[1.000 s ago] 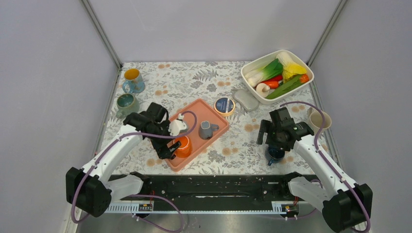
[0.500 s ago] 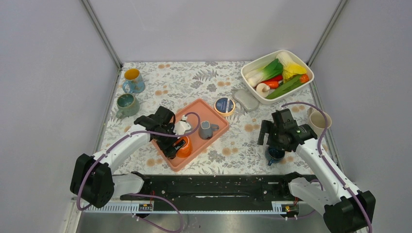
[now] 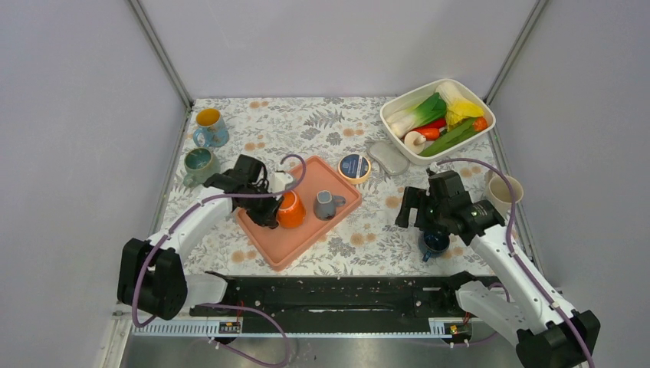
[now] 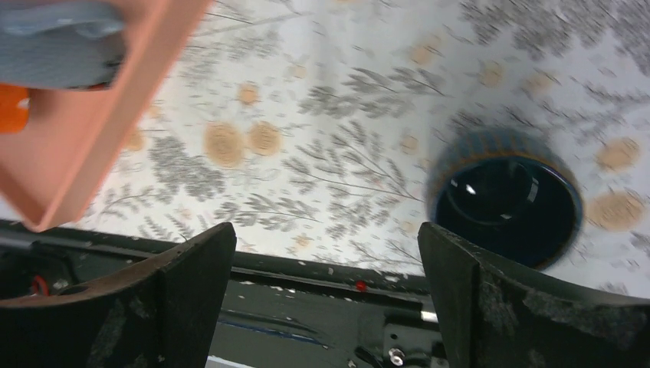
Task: Turn the mug right side up
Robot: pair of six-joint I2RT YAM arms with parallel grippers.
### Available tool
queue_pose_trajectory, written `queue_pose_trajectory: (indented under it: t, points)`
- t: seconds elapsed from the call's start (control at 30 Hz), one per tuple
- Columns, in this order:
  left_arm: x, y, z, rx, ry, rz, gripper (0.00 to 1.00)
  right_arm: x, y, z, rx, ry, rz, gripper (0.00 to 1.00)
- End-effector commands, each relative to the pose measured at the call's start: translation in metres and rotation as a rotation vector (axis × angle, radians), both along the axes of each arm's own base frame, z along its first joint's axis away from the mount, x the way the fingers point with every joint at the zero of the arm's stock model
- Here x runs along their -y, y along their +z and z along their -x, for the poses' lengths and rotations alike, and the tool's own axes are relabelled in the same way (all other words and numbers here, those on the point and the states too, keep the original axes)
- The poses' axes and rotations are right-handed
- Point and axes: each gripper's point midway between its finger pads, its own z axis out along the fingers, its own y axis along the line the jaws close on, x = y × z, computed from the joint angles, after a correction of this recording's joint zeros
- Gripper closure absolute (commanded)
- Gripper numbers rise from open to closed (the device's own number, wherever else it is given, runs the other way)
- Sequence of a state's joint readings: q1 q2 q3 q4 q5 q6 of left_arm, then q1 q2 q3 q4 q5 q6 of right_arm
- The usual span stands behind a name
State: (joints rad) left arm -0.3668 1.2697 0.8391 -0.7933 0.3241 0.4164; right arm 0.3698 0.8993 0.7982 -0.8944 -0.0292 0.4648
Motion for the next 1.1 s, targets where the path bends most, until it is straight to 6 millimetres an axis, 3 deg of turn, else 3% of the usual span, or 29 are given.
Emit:
queue_pose_trajectory:
  t: [0.0,0.2,0.37,0.5,0.7,0.83,0.93,1.03,1.07]
  points:
    - [0.034,0.087,-0.039,0.13,0.005,0.352,1.0,-0.062,0.075,-0.027,0.275,0.151,-0.237,0.02]
    - [0.064,0.153,-0.03,0.133,-0.074,0.594,1.0,-0.15,0.149,-0.041,0.501,0.32,-0.532,0.02]
    - [0.081,0.197,-0.014,0.096,-0.148,0.759,1.0,-0.211,0.192,-0.041,0.58,0.435,-0.787,0.02]
    - [0.085,0.214,-0.004,0.112,-0.179,0.796,1.0,-0.246,0.201,-0.042,0.559,0.503,-0.869,0.01]
    - [0.09,0.219,0.008,0.106,-0.22,0.818,1.0,-0.269,0.225,-0.031,0.578,0.589,-1.011,0.08]
    - [0.095,0.213,0.01,0.068,-0.236,0.834,1.0,-0.276,0.242,-0.022,0.627,0.648,-1.068,0.31]
    - [0.097,0.209,0.009,0.055,-0.241,0.838,1.0,-0.275,0.25,-0.019,0.675,0.655,-1.075,0.64]
    - [0.095,0.201,0.007,0.058,-0.233,0.818,1.0,-0.268,0.241,-0.028,0.71,0.613,-0.988,0.99]
    - [0.093,0.198,0.006,0.068,-0.228,0.799,1.0,-0.264,0.233,-0.033,0.713,0.596,-0.925,1.0]
